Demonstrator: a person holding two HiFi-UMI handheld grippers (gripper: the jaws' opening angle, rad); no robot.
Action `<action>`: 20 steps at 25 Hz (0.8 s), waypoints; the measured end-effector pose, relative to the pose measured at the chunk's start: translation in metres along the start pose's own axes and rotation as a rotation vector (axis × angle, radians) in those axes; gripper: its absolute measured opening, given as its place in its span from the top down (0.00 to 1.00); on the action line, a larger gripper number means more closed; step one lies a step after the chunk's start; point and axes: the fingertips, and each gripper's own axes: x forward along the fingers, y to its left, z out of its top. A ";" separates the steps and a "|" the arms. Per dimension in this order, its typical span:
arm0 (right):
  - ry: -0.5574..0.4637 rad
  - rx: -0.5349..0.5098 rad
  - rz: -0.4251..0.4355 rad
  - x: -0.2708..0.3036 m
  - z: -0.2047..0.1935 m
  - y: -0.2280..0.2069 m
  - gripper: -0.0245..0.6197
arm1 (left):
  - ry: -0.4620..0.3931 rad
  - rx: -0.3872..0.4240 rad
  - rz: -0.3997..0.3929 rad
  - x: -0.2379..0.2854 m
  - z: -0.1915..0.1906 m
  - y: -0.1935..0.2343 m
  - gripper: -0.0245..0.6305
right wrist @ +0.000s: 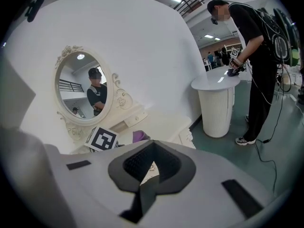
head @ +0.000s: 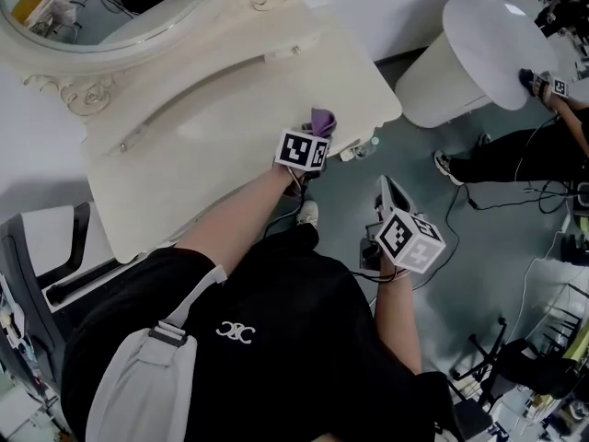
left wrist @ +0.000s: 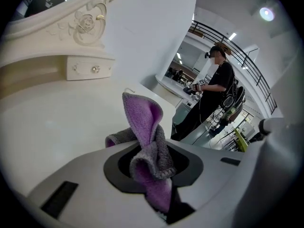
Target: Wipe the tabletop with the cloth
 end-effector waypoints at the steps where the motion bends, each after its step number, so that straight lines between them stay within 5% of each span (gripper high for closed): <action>1: -0.002 0.002 -0.006 0.002 0.007 -0.008 0.94 | 0.007 0.002 -0.012 0.009 0.005 -0.008 0.82; 16: -0.040 0.062 -0.108 0.015 0.067 -0.095 0.94 | 0.113 0.057 -0.173 0.113 0.055 -0.094 0.82; 20: -0.030 0.048 -0.088 0.033 0.080 -0.105 0.94 | 0.132 0.152 -0.178 0.131 0.065 -0.108 0.82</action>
